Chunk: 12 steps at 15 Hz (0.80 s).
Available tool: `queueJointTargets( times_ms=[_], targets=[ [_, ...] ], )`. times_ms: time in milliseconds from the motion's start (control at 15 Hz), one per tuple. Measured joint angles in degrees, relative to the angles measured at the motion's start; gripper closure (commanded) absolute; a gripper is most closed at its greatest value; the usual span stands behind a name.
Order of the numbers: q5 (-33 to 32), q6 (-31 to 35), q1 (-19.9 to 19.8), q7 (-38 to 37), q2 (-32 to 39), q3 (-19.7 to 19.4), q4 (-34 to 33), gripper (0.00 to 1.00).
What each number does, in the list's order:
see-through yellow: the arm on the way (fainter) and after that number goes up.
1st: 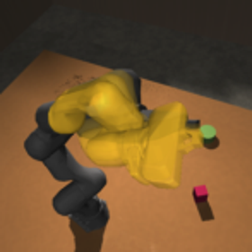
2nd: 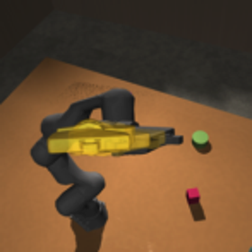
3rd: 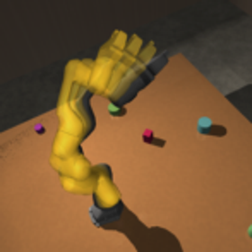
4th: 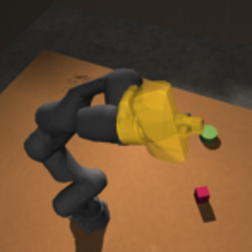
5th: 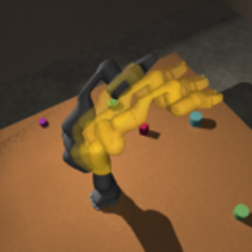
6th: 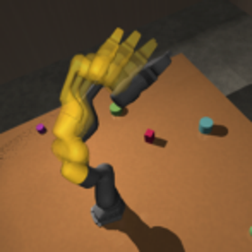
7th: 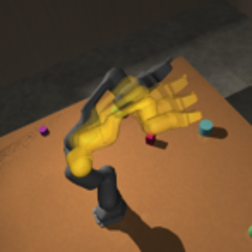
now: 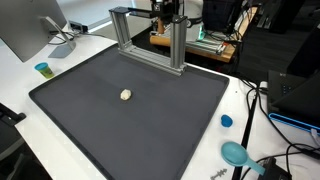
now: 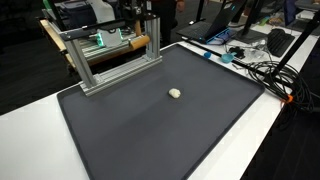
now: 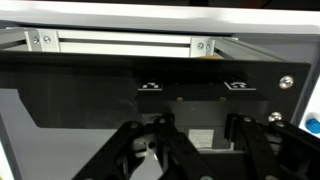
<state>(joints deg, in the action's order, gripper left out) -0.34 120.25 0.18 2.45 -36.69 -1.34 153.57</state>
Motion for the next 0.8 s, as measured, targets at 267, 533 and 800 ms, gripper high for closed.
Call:
queueJointTargets(
  times_ms=[267,533,800],
  targets=[
    [0.5,0.2,-0.1,-1.6,0.0,-0.2,-0.5,0.78],
    [0.3,3.2,-0.4,-6.2,1.1,1.1,-3.9,0.78],
    [-2.3,8.1,-1.9,-9.5,8.2,3.7,-10.3,0.78]
  ],
)
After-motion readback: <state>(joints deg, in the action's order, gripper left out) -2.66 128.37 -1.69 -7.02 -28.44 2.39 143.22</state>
